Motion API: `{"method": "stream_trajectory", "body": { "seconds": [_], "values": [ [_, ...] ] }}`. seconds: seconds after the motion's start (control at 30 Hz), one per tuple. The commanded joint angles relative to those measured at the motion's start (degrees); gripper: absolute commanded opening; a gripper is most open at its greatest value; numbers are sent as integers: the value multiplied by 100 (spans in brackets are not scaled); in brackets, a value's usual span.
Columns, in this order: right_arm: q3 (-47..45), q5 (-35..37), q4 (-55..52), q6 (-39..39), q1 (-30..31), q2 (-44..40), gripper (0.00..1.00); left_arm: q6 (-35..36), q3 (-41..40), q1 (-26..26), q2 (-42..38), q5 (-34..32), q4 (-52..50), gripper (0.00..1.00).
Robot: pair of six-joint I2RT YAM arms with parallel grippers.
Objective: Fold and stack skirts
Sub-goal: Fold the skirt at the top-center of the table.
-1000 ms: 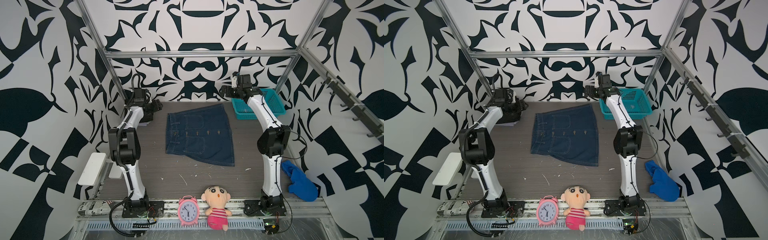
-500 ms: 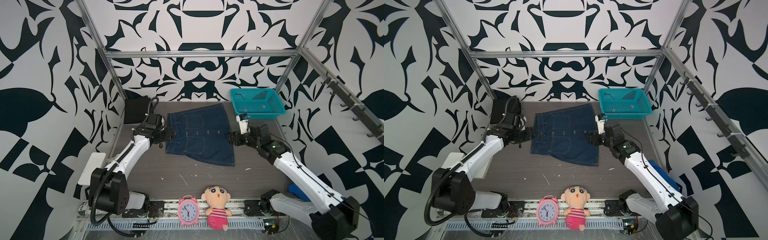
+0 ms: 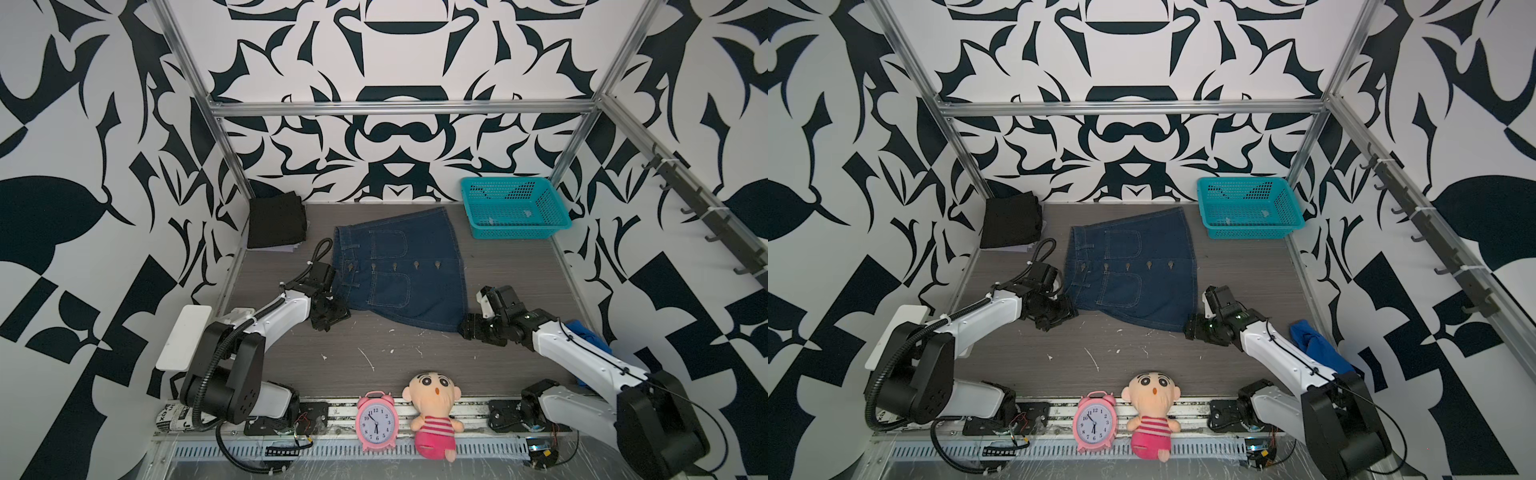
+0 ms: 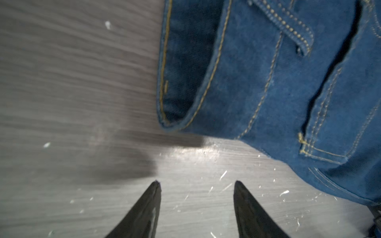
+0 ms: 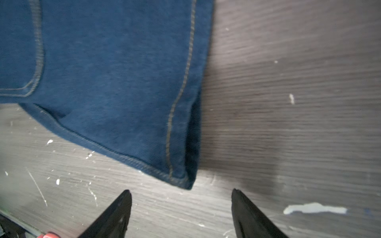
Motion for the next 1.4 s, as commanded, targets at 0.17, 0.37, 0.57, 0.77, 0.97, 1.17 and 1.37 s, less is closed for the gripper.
{"method": "stream_trajectory", "body": {
  "seconds": [0.17,0.37,0.57,0.77,0.97,1.17,1.37],
  "values": [
    [-61,-744,1073,-35,-93,534,79,258,224,13,33,-274,382,68],
    [-106,-790,1406,49,-87,696,69,263,130,17,158,-318,650,63],
    [-178,-767,1572,66,-89,836,31,341,26,31,370,-431,983,49],
    [-135,-677,1486,97,-92,719,0,464,135,45,582,-599,937,7],
    [236,-538,854,-68,-101,244,0,592,342,48,198,-914,413,0],
    [699,-545,142,-237,-205,-311,0,773,635,48,-432,-1238,-274,0],
    [809,-521,-236,-525,-369,-544,0,974,673,57,-644,-1262,-546,0]
  ]
}}
